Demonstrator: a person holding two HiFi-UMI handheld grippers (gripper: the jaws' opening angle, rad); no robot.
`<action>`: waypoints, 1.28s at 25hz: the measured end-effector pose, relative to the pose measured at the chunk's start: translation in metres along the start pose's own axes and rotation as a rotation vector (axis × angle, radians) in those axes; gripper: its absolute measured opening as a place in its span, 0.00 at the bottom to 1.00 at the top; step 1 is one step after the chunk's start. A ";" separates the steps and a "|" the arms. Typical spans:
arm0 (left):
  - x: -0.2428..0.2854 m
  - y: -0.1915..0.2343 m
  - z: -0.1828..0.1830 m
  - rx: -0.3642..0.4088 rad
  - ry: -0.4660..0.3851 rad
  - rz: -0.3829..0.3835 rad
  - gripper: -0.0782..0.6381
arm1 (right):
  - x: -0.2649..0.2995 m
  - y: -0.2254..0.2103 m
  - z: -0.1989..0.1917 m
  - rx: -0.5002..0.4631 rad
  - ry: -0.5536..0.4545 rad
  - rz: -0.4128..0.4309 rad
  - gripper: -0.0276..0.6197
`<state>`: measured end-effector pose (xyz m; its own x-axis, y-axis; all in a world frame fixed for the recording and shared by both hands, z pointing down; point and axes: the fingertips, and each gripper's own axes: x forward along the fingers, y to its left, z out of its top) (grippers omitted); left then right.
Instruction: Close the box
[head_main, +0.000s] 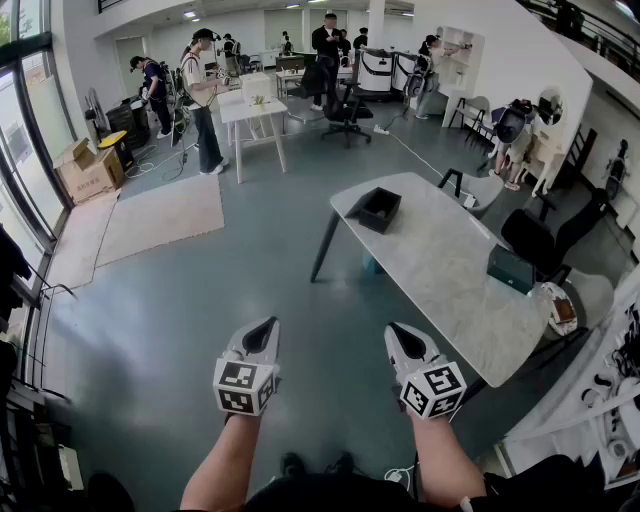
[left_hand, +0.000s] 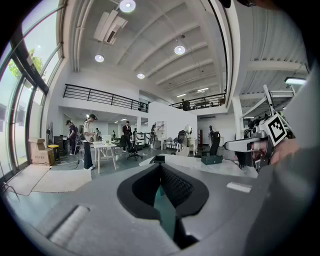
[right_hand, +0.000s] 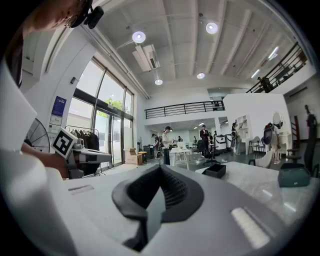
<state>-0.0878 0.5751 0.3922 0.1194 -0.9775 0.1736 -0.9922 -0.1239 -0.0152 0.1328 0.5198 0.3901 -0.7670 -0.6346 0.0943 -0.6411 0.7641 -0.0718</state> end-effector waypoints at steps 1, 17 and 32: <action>0.003 0.000 0.000 0.001 0.001 0.004 0.12 | 0.001 -0.004 -0.001 -0.003 0.003 -0.003 0.05; 0.021 -0.054 0.009 0.000 -0.039 -0.034 0.12 | -0.036 -0.042 -0.012 0.113 -0.007 -0.004 0.05; 0.059 -0.105 0.000 -0.009 -0.005 -0.043 0.12 | -0.072 -0.096 -0.038 0.163 0.022 0.018 0.05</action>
<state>0.0236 0.5303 0.4041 0.1617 -0.9723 0.1688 -0.9865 -0.1638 0.0012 0.2506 0.4963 0.4275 -0.7788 -0.6170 0.1130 -0.6244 0.7454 -0.2337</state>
